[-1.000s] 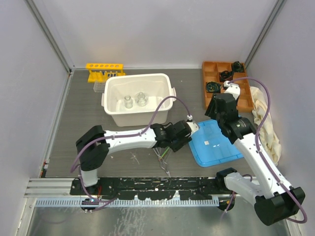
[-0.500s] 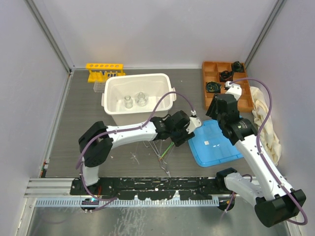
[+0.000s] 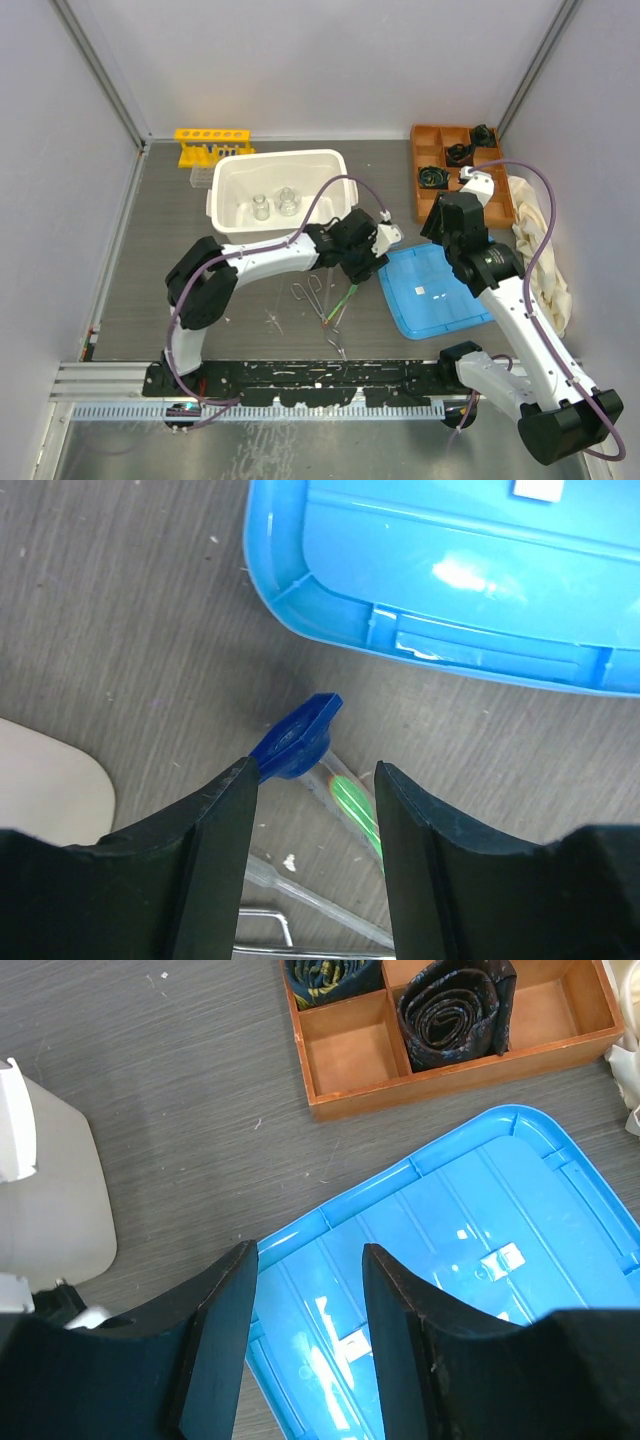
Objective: Organize the chemistry lab equipment
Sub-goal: Pick up the chemistry item at the center of the board.
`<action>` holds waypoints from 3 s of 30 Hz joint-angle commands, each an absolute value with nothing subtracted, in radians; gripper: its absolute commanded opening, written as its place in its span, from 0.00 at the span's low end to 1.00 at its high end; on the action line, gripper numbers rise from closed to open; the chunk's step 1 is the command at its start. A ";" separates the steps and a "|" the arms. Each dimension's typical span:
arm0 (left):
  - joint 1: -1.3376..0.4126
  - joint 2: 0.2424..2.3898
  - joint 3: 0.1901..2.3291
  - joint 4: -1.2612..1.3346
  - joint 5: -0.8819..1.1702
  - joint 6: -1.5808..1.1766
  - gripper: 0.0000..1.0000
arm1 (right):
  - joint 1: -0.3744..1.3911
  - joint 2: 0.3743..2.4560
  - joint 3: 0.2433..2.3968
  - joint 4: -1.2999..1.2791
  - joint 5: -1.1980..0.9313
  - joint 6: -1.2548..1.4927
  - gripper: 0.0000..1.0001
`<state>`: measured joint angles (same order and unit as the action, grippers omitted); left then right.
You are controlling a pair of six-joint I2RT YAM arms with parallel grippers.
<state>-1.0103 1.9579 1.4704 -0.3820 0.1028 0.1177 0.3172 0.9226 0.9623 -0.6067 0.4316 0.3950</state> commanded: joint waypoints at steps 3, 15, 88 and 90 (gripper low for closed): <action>-0.999 2.003 1.538 -0.379 0.147 0.134 0.51 | 0.319 0.908 0.983 -0.578 0.450 0.396 0.52; -0.999 1.979 1.594 -0.427 0.151 0.127 0.48 | 0.319 0.922 0.971 -0.571 0.447 0.393 0.52; -0.957 1.576 1.344 -0.493 0.123 -0.259 0.00 | 0.319 0.932 1.043 -0.591 0.269 0.381 0.52; -0.945 1.523 1.311 -0.485 0.104 -0.306 0.00 | 0.320 0.920 1.050 -0.591 0.240 0.367 0.52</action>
<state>-0.9642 1.6310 1.3460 -0.5255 0.1398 -0.1848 0.3172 0.9432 0.9928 -0.6159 0.3061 0.3923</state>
